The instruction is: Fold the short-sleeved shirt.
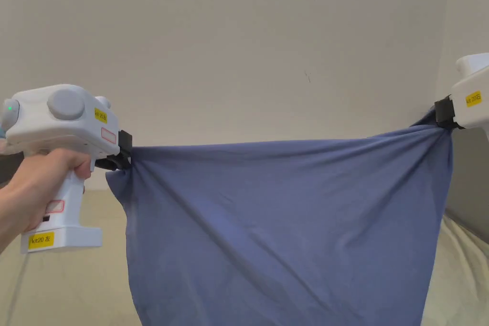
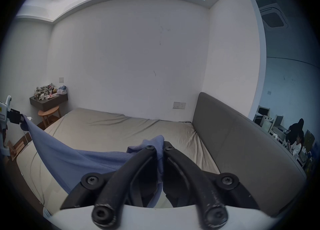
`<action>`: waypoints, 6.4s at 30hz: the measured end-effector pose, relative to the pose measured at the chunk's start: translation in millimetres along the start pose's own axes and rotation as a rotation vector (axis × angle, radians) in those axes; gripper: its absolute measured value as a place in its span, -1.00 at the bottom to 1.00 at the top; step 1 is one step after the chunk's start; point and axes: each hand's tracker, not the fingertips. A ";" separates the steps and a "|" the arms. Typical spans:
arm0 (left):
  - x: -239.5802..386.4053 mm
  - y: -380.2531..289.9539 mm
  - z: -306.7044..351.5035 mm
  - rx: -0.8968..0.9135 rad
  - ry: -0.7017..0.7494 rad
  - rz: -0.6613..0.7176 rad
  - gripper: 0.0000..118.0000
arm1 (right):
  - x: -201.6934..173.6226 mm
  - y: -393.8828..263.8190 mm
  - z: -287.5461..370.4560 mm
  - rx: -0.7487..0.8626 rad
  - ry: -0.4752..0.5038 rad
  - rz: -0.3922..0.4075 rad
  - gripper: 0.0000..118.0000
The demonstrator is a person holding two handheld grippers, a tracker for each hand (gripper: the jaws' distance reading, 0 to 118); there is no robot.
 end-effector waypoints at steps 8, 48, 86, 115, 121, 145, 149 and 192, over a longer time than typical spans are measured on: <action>23.2 54.4 -12.8 0.072 0.048 -0.019 -1.00 | -5.7 49.5 -26.9 0.036 -0.040 0.007 -0.97; -21.0 -125.1 -294.1 -0.209 0.163 0.052 -1.00 | -66.1 -205.9 -240.8 -0.339 0.032 -0.046 -0.97; -91.3 -448.5 -25.7 -0.601 0.061 0.043 -1.00 | -35.1 -500.4 64.3 -0.815 0.079 -0.233 -0.96; -116.6 -459.0 -51.2 -0.691 0.036 0.079 0.88 | -21.8 -504.4 111.7 -0.667 -0.048 -0.411 -1.00; -88.3 -450.8 -35.7 -0.604 0.043 0.152 -1.00 | -22.0 -506.3 113.2 -0.665 -0.061 -0.349 -1.00; -91.5 -416.1 -27.6 -0.586 0.073 0.148 -1.00 | -52.4 -513.1 106.4 -0.720 0.111 -0.008 -0.94; -89.0 -418.3 -28.9 -0.598 0.077 0.135 -1.00 | -46.8 -509.2 109.6 -0.716 0.119 -0.007 -0.94; -92.7 -317.0 -207.3 -0.575 0.075 0.108 0.56 | -24.9 -433.7 -90.8 -0.742 0.047 -0.226 0.04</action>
